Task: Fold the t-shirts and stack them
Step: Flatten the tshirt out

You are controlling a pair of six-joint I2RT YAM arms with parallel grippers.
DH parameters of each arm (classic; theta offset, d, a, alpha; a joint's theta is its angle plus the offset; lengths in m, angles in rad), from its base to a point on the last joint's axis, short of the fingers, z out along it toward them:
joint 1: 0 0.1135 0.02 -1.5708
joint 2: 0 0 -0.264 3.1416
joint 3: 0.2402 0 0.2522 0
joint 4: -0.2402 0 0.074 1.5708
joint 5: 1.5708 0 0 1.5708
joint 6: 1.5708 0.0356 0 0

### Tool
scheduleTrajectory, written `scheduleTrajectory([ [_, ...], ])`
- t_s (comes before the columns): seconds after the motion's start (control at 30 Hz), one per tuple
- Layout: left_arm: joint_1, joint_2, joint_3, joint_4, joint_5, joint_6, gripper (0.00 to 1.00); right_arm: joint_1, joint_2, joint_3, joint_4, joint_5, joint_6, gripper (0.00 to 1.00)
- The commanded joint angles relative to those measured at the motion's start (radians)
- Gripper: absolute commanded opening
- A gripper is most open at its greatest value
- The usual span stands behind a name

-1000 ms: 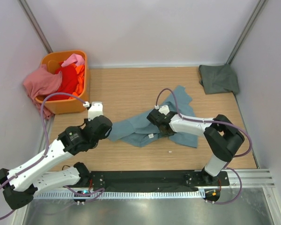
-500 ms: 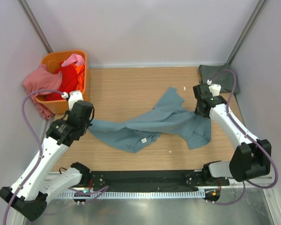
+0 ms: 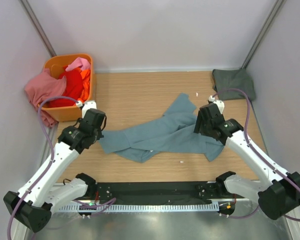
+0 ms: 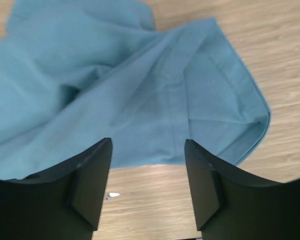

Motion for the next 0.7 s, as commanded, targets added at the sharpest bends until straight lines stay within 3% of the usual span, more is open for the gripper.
scheduleTrajectory([
  [0.0,0.005,-0.003,0.009,0.045,0.019,0.019,0.00,-0.009,-0.015,-0.129,0.070,-0.082,0.104,0.62],
  [0.07,0.005,-0.011,0.006,0.048,0.019,0.020,0.00,-0.013,0.004,-0.190,0.094,-0.077,0.134,0.58],
  [0.2,0.005,-0.006,0.007,0.050,0.027,0.023,0.00,-0.047,0.024,-0.252,0.132,-0.049,0.178,0.63],
  [0.33,0.005,-0.008,0.004,0.050,0.033,0.025,0.00,-0.127,0.012,-0.325,0.194,-0.134,0.213,0.62],
  [0.67,0.005,-0.014,0.004,0.051,0.038,0.025,0.00,-0.156,0.017,-0.398,0.245,-0.209,0.235,0.49],
])
